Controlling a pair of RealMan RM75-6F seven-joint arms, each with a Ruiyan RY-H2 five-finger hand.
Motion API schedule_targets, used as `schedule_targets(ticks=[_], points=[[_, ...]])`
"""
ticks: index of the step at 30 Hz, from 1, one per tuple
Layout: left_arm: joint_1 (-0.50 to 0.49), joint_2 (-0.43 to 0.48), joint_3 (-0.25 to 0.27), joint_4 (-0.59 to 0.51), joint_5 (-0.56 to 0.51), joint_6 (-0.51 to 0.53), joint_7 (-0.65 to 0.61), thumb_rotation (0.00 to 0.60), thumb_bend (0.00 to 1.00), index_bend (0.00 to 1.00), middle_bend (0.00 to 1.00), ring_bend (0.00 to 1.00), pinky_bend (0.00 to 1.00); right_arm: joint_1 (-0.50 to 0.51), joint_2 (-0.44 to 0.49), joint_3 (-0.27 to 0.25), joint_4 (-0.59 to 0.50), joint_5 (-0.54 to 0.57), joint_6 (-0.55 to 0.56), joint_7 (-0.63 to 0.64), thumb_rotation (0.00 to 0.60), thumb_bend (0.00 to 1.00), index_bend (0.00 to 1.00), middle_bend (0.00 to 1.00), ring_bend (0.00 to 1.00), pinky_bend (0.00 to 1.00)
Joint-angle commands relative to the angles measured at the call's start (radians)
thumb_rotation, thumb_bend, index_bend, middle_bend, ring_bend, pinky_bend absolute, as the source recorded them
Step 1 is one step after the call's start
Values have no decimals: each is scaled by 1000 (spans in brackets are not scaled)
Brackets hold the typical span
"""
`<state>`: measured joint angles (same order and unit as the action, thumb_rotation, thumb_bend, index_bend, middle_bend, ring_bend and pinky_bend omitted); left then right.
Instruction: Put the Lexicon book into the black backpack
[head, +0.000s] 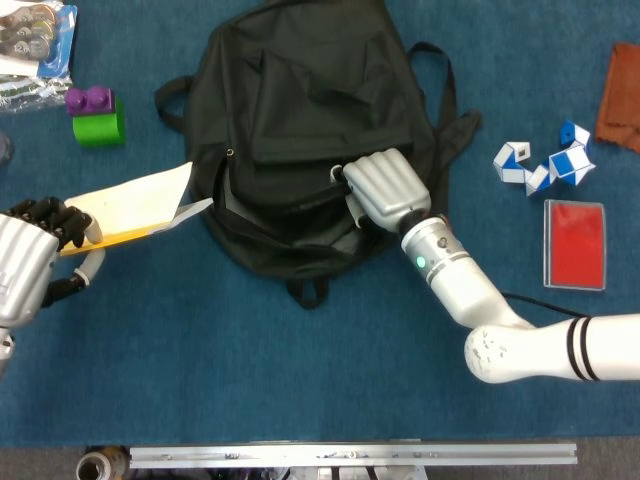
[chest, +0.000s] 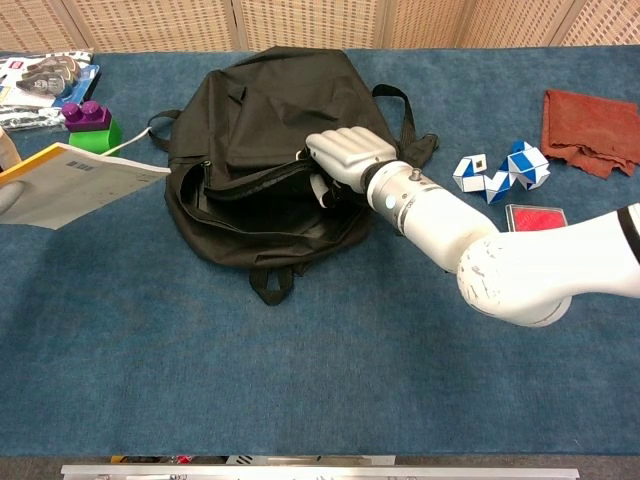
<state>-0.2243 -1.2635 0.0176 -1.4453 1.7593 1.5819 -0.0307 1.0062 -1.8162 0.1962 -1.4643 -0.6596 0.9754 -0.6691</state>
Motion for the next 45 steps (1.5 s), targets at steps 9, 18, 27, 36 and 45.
schedule_targets(ticks=[9, 18, 27, 36, 45], points=[[-32, 11, 4, 26, 56, 5, -48, 600, 354, 745, 627, 485, 585, 22, -16, 95, 7, 0, 86, -26, 600, 785, 748, 649, 582, 770], [-84, -1, 2, 59, 143, 34, -95, 600, 354, 748, 629, 485, 585, 61, -43, 226, -6, 87, 141, -29, 600, 808, 772, 671, 621, 803], [-163, -33, -15, 50, 213, 21, -97, 600, 354, 741, 631, 485, 585, 89, -62, 307, -5, 138, 157, 9, 600, 813, 776, 675, 631, 810], [-231, -70, -39, 35, 233, -2, -94, 600, 354, 736, 632, 485, 585, 116, -90, 343, 44, 144, 164, 50, 600, 815, 779, 677, 633, 810], [-274, -124, -48, 51, 226, -19, -99, 600, 354, 736, 633, 485, 585, 121, -98, 384, 47, 149, 156, 115, 600, 815, 779, 677, 635, 810]])
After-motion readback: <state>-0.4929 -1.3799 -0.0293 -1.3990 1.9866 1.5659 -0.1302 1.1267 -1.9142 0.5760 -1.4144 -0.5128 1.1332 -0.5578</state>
